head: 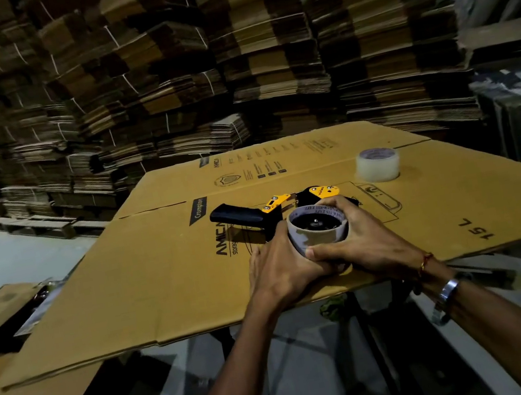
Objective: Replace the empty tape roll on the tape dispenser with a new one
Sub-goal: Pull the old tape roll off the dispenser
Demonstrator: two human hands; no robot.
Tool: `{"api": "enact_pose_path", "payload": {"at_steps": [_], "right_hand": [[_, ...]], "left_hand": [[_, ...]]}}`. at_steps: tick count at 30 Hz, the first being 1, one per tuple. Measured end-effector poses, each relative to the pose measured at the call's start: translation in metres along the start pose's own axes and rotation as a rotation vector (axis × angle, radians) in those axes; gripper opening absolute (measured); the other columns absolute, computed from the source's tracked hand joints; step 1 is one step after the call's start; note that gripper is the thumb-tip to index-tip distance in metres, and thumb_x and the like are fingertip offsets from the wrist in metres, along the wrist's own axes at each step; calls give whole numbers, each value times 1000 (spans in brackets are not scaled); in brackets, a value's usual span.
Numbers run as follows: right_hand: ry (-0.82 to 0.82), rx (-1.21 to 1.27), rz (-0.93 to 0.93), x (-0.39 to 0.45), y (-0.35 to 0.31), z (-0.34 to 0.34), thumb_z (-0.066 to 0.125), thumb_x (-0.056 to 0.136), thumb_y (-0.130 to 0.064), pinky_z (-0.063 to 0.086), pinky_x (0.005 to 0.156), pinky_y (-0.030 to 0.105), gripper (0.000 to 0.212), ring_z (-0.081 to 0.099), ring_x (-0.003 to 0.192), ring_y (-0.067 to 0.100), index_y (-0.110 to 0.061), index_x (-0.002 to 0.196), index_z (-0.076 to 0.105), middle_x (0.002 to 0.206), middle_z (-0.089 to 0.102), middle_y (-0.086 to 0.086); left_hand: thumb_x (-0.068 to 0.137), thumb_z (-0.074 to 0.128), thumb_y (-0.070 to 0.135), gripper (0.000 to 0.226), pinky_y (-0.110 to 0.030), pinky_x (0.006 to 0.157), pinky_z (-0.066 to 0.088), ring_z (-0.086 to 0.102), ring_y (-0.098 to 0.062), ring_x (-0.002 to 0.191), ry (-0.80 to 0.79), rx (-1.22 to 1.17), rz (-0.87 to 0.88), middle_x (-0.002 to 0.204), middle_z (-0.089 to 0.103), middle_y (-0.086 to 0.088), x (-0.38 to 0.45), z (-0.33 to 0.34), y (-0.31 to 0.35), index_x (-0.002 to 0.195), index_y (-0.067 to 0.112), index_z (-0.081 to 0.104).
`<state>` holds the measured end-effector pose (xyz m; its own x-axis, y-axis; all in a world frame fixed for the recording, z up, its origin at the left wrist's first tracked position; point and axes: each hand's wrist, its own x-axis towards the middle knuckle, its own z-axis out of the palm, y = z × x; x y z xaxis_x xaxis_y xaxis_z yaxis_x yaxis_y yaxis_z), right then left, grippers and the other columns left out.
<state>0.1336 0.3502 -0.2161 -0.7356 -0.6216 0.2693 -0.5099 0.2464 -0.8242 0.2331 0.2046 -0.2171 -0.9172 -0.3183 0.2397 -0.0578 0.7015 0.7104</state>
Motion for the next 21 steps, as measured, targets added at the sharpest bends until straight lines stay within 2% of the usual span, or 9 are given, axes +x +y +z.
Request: {"api": "enact_pose_path", "payload": {"at_steps": [6,16,21], "right_hand": [[-8,-11,6,4,1,-2,91,52,-57,56,97,44,90,67,112,10,-38,129,49,123,69,-11],[-2,65,19,4,4,0,93,50,-57,56,98,44,92,67,113,12,-36,130,50,124,68,-9],[-17,57,11,3,3,-1,92,54,-52,56,99,44,85,69,111,9,-39,127,51,122,69,-11]], "left_hand": [[47,72,72,98,-49,103,43,60,-17,111,14,14,-7,118,65,14,2,2,-2,133,39,40],[49,72,72,94,-47,97,47,62,-18,105,11,40,2,114,66,12,1,1,-1,131,36,42],[46,73,76,95,-47,97,47,60,-18,107,26,56,-6,115,64,14,4,3,-5,128,38,43]]}}
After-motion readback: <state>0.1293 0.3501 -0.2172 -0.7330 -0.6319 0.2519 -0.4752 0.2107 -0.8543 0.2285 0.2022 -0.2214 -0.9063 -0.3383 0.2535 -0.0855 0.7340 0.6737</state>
